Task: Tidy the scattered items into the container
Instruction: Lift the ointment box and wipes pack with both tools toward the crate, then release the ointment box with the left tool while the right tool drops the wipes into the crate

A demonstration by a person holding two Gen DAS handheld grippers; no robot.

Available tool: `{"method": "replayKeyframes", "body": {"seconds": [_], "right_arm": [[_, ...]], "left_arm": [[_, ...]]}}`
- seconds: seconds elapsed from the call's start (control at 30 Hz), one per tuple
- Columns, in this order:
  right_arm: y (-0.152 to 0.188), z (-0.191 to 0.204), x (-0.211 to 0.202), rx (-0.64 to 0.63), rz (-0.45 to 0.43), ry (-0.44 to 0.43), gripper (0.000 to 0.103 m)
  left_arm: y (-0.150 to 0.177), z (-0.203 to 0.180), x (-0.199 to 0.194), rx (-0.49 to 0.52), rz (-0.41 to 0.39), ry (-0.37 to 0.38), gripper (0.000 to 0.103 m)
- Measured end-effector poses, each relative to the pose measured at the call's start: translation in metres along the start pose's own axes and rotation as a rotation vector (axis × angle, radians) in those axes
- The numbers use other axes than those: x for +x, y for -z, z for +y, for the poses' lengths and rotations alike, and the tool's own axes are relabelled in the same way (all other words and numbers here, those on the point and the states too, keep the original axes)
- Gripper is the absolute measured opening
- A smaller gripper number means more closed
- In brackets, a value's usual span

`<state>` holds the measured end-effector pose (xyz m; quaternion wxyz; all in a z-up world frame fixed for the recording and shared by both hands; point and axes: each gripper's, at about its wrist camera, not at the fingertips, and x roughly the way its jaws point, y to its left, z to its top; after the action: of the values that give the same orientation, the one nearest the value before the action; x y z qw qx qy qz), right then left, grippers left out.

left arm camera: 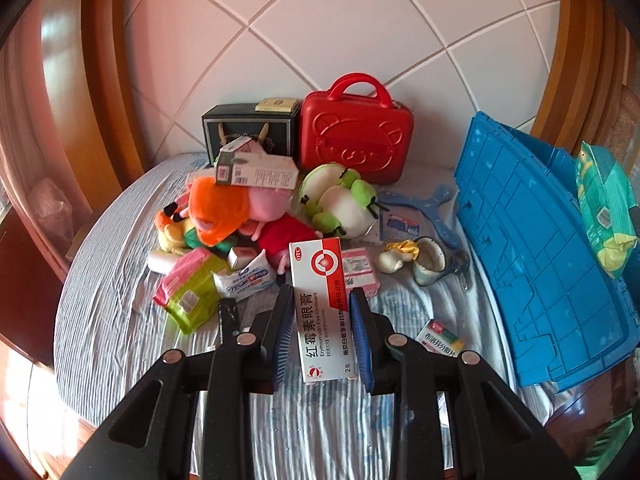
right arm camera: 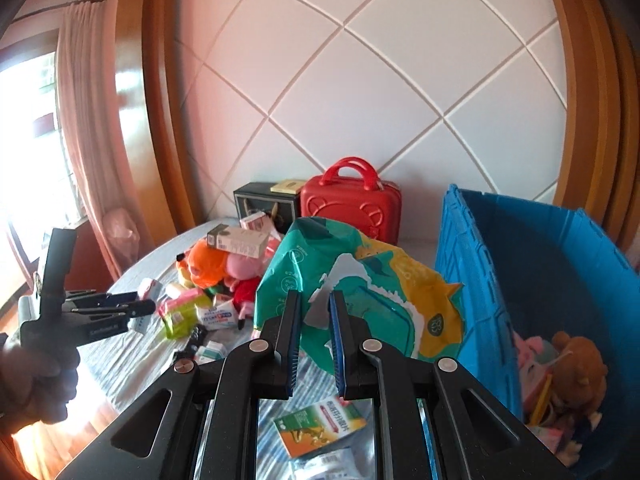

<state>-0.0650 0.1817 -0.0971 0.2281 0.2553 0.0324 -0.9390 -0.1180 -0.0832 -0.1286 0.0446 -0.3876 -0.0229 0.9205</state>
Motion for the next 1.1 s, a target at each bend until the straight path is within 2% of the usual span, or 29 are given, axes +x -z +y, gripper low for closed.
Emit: {"method": "replayKeyframes", "body": {"seconds": [0.23,0.53,0.77,1.1], "right_arm": [[-0.029,-0.042,-0.043,0.023,-0.097,0.038,0.014],[-0.052,-0.122,-0.074,0.069,-0.144,0.119,0.014],[-0.058,-0.192,-0.078,0.117,-0.151,0.177,0.014],[-0.053,-0.269,-0.073,0.165,-0.126,0.207,0.014]], "left_arm": [[-0.047,-0.064,-0.015,0.076,-0.073,0.069,0.027],[-0.094,-0.175,-0.015,0.173,-0.118,0.193,0.027],[-0.112,-0.260,-0.005,0.263,-0.133,0.269,0.027],[-0.122,-0.347,0.020,0.340,-0.103,0.308,0.027]]}}
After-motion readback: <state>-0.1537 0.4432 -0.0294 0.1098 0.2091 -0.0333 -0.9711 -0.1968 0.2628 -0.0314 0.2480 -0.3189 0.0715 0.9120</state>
